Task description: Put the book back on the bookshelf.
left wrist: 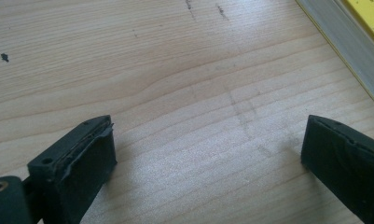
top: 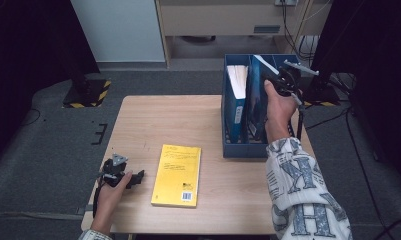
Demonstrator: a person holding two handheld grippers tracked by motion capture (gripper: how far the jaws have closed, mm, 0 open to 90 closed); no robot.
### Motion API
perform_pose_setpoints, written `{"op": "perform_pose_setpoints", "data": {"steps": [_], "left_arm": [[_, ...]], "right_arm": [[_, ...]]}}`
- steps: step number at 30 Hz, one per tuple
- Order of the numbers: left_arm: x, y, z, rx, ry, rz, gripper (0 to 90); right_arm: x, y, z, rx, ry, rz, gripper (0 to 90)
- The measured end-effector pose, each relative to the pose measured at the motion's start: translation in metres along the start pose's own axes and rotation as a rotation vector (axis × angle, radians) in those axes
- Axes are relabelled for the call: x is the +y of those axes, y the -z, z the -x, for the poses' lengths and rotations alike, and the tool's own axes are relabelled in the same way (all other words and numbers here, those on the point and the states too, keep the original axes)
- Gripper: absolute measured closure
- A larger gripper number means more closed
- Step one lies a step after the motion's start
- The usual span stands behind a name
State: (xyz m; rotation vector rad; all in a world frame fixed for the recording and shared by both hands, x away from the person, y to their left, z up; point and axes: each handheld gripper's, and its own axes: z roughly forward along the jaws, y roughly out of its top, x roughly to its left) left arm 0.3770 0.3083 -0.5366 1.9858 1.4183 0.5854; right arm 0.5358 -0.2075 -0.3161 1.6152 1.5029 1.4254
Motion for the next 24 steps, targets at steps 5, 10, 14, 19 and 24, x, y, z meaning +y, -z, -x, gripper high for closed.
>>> {"op": "perform_pose_setpoints", "data": {"steps": [5,10,14,19,24], "left_arm": [[0.0,0.0,0.0,0.001,-0.002,-0.001,2.0],[0.001,-0.001,0.001,0.005,-0.004,-0.004,1.4],[0.001,0.0,0.0,0.005,-0.009,-0.008,1.4],[0.001,0.0,0.0,0.005,-0.009,-0.008,1.4],[0.001,0.0,0.0,0.005,-0.009,-0.008,1.4]], "right_arm": [[-0.002,-0.005,-0.001,-0.009,0.019,0.002,72.8],[-0.007,-0.011,-0.001,-0.012,0.033,0.007,72.8],[-0.013,-0.017,-0.001,-0.009,0.043,0.005,72.8],[-0.018,-0.021,0.001,-0.015,0.032,-0.003,72.7],[-0.024,-0.023,0.004,-0.02,0.031,-0.008,72.6]]}}
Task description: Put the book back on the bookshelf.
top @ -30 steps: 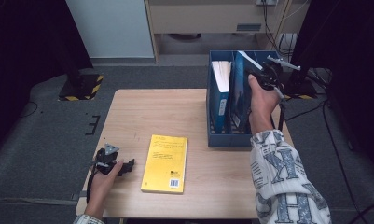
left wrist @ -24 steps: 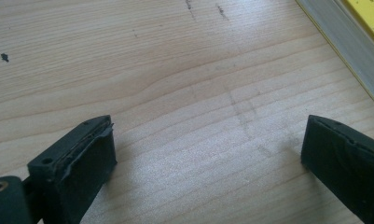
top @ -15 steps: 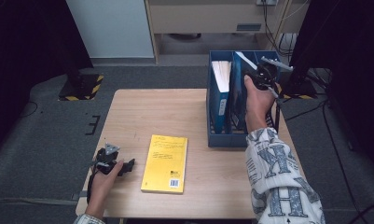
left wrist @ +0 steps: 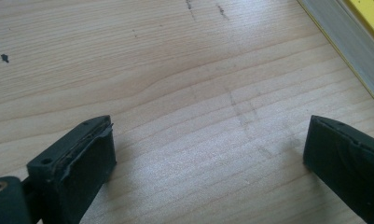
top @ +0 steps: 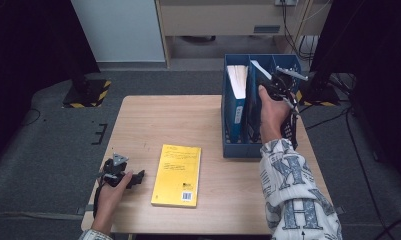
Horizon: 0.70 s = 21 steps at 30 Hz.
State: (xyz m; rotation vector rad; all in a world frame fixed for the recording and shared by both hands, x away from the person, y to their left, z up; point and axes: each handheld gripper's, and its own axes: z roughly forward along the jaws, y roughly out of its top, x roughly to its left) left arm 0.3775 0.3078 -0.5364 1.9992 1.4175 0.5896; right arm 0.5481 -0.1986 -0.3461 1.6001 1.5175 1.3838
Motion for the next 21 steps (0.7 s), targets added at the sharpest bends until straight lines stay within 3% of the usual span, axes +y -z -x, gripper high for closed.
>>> {"op": "perform_pose_setpoints", "data": {"steps": [21], "left_arm": [[0.0,0.0,0.0,0.0,-0.001,0.0,1.3]], "right_arm": [[-0.01,-0.01,0.004,-0.015,-0.001,-0.013,72.7]]}}
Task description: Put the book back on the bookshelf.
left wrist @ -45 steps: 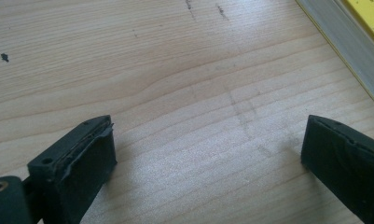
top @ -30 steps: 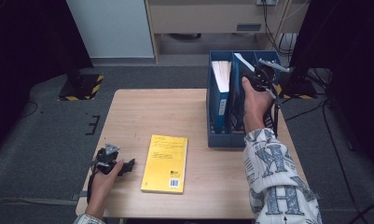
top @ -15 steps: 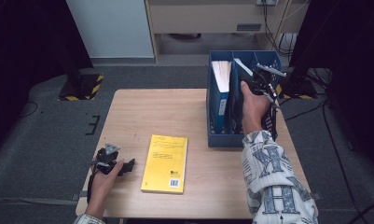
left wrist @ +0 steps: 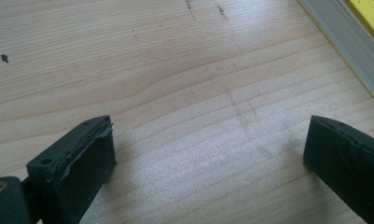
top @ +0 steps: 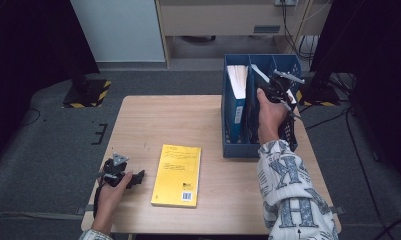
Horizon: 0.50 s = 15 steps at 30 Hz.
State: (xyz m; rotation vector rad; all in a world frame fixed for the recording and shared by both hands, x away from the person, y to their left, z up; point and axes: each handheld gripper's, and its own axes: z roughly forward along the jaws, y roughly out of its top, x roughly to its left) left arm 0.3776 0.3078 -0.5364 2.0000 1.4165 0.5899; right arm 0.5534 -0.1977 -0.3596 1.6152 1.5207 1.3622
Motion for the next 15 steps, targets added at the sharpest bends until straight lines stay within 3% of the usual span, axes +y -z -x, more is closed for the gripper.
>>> {"op": "perform_pose_setpoints", "data": {"steps": [15], "left_arm": [[0.0003,-0.0003,0.0002,-0.001,-0.001,-0.001,1.3]], "right_arm": [[0.0,0.0002,0.0048,-0.005,-0.002,0.006,72.7]]}}
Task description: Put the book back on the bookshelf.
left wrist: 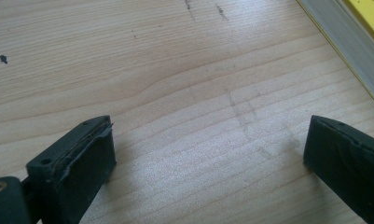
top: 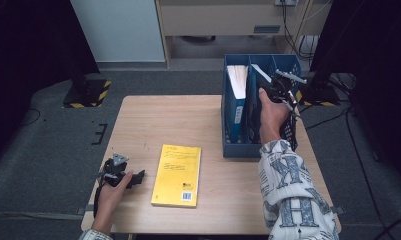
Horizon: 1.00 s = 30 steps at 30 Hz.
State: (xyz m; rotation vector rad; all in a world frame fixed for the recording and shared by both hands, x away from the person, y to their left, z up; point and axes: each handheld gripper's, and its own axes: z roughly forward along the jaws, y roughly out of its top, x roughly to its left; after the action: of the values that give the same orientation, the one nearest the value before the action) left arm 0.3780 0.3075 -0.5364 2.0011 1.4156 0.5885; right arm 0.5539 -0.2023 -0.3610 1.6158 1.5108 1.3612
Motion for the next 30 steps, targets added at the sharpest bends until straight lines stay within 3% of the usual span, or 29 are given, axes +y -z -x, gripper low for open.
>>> {"op": "perform_pose_setpoints", "data": {"steps": [6,17,30], "left_arm": [[0.0,0.0,0.0,0.0,0.0,0.0,1.2],[0.0,0.0,0.0,0.0,-0.001,0.0,1.3],[0.0,0.0,0.001,-0.001,-0.002,0.0,1.3]], "right_arm": [[-0.002,0.0,-0.004,0.004,0.016,-0.001,72.4],[-0.004,0.015,-0.011,-0.011,0.041,-0.085,71.0],[-0.012,0.027,-0.016,0.011,0.038,-0.101,66.3]]}}
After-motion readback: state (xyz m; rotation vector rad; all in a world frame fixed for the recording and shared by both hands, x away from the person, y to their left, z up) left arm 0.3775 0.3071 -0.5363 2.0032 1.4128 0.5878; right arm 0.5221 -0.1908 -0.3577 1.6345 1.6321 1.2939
